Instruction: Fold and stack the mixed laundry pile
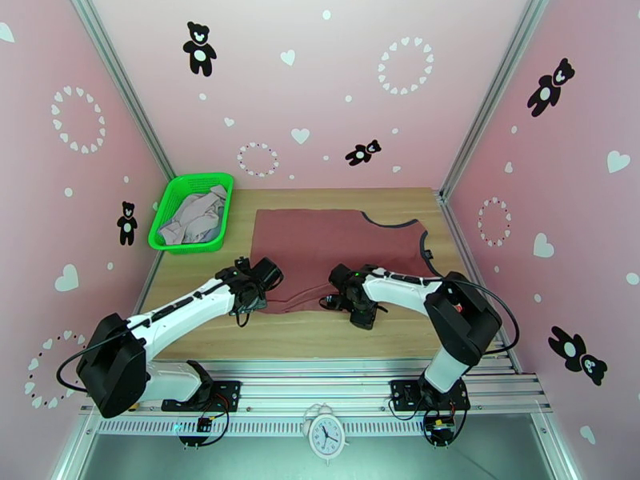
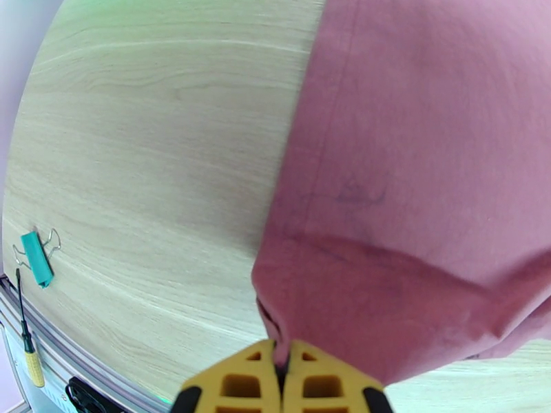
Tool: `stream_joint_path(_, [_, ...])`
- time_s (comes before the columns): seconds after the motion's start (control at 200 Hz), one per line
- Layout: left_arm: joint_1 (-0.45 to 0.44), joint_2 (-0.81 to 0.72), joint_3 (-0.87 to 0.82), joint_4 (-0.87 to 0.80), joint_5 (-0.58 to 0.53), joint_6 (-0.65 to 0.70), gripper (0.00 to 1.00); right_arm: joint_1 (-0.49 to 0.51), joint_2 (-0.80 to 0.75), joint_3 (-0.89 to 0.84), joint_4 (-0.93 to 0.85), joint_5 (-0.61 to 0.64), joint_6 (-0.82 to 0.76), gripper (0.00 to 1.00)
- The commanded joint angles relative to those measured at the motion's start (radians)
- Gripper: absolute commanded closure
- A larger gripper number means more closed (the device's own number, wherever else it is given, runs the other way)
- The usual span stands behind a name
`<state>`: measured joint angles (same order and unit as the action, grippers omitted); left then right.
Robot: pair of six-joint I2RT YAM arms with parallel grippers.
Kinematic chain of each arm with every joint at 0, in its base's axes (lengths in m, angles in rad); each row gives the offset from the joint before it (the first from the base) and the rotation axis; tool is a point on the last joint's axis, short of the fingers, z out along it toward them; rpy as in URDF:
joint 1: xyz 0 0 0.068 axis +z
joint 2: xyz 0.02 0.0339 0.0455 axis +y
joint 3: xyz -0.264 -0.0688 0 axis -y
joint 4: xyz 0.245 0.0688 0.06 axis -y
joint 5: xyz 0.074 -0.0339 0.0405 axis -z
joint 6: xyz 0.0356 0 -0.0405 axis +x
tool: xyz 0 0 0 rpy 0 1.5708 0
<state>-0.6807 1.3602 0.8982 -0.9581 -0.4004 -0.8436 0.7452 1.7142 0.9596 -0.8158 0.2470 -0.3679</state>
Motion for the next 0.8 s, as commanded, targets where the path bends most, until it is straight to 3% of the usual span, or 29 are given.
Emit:
stream_joint_path(0.0, [-0.004, -0.024, -0.011, -0.012, -0.015, -0.017, 1.00, -0.026, 0.067, -0.008, 0.051, 0.062, -0.003, 0.92])
stream_joint_path(0.05, [-0.005, -0.027, -0.015, -0.013, -0.014, -0.020, 1.00, -0.027, 0.064, -0.004, 0.040, 0.066, -0.008, 1.00])
stream_joint_path(0.521, [-0.064, 0.019, -0.103, 0.001, 0.006, -0.092, 1.00, 0.064, -0.168, 0.011, -0.226, 0.126, 0.000, 1.00])
stream_joint_path(0.796, [-0.133, 0.050, -0.108, -0.060, -0.017, -0.180, 1.00, 0.105, -0.251, -0.032, -0.233, 0.096, -0.017, 1.00])
